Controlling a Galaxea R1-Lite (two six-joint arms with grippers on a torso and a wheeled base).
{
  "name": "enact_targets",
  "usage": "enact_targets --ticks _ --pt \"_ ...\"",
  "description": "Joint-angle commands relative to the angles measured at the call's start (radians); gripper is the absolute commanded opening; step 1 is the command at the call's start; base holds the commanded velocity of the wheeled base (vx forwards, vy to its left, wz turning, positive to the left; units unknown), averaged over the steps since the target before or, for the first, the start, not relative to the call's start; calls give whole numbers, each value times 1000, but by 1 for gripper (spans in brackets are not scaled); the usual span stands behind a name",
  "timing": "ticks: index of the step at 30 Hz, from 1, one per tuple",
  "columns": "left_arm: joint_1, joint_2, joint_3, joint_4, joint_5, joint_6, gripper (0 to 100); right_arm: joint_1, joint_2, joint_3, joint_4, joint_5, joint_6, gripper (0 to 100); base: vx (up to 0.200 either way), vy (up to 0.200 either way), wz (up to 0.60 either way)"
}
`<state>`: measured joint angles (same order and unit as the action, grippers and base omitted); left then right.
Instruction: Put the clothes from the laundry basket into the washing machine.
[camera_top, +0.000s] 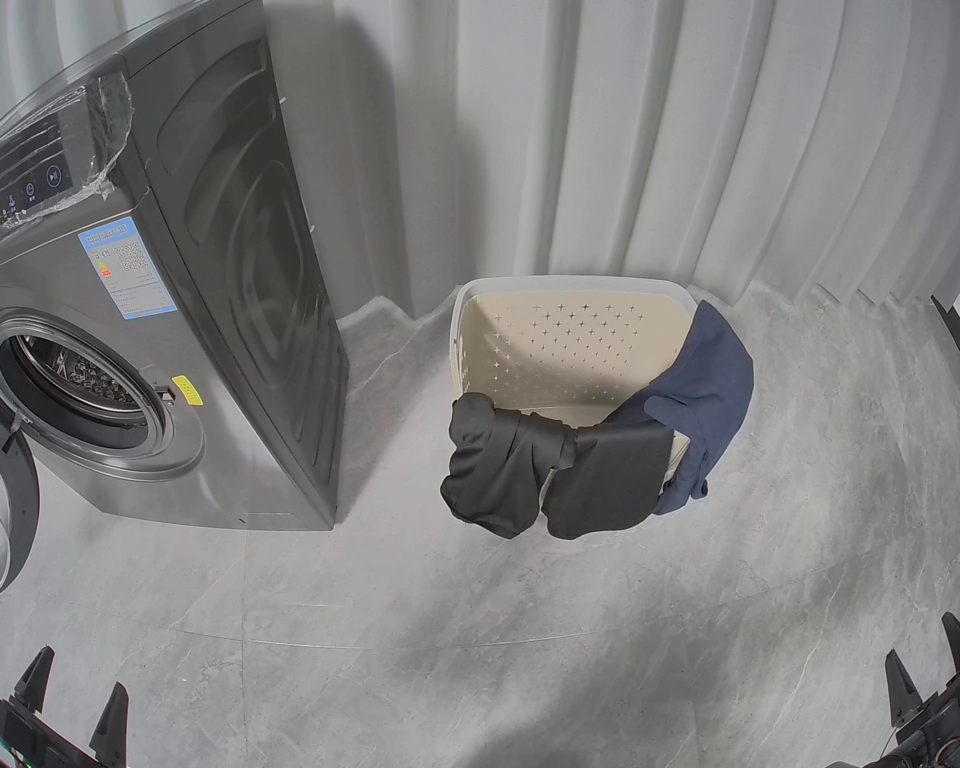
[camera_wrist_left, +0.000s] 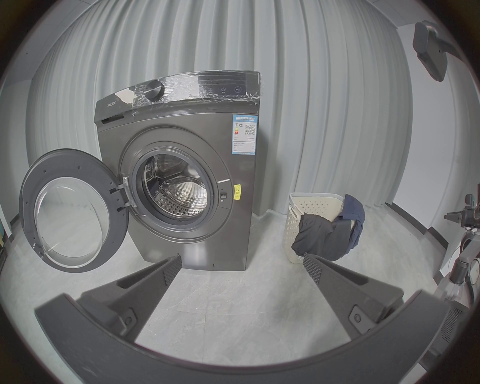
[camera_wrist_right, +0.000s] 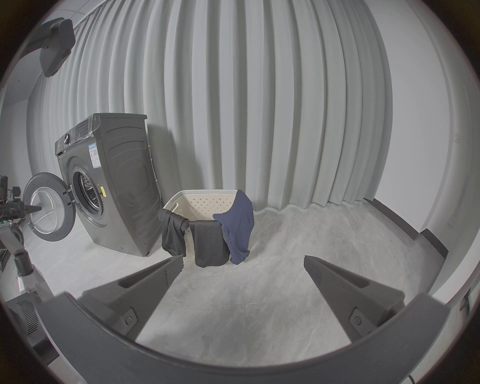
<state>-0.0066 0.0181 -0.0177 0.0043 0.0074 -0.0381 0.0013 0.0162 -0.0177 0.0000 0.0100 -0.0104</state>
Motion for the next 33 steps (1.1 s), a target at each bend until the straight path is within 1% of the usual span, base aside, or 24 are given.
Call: enact_targets --ticks 1,11,20,29,33 --pt "0 -13 15 -1 0 0 100 0 -5 16 0 1 0 100 0 -200 0" --pt "0 -13 15 -1 2 -2 100 0 -5 16 0 1 0 100 0 -200 0" --pt "0 -13 15 0 0 -3 100 0 -5 16 0 1 1 100 0 0 0" --pt "0 -13 15 0 0 -3 100 0 -5 16 0 1 1 100 200 0 0" --pt "0 -13 15 0 2 -3 100 0 -5 16 0 1 1 100 0 0 0"
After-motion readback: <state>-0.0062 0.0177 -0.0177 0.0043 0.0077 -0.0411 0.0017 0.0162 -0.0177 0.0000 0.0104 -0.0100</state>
